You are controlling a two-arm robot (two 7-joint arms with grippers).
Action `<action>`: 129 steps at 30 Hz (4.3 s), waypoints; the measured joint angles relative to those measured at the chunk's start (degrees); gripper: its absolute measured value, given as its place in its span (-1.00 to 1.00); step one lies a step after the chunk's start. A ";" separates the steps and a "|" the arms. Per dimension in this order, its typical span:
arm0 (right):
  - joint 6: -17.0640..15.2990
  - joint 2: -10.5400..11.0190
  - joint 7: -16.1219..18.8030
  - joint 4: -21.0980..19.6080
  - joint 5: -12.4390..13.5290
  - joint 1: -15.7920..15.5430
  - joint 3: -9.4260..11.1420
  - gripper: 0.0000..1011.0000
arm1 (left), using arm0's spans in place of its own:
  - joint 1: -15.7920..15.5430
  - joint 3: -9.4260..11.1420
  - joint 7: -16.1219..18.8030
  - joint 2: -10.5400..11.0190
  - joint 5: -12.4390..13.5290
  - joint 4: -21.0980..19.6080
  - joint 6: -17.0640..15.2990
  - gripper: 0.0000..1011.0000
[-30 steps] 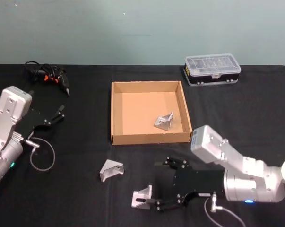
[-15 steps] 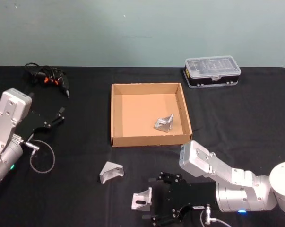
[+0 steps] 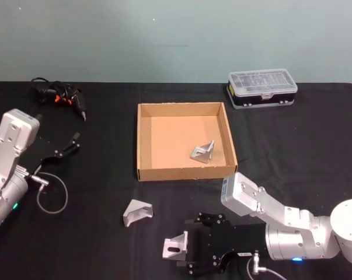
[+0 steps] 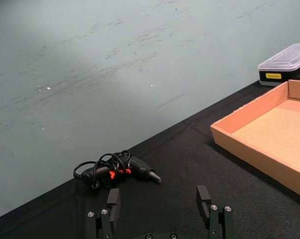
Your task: Use one hand to pick up the angle iron from the table and place it into the box.
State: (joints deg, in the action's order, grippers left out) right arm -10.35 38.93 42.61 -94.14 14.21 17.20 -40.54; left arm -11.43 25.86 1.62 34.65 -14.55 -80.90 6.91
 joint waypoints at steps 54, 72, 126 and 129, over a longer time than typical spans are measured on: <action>-0.83 0.69 -12.49 -3.32 4.65 -1.78 15.73 -0.11 | 0.00 0.00 0.00 0.00 0.00 0.00 0.00 0.98; -1.96 -9.61 -11.54 16.90 0.93 13.17 12.76 -0.12 | 0.00 0.00 0.00 0.00 0.00 0.00 0.00 0.98; -0.43 -20.32 -6.77 41.07 -6.06 25.72 8.04 0.82 | 0.00 0.00 0.00 0.00 0.00 0.00 0.00 0.98; -0.19 -19.49 -7.45 38.59 -5.26 24.25 9.12 0.97 | 0.00 0.00 0.00 0.00 0.00 0.00 0.00 0.98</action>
State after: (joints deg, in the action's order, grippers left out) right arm -10.54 19.44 35.17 -55.55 8.95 41.45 -31.43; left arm -11.43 25.86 1.62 34.64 -14.55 -80.90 6.91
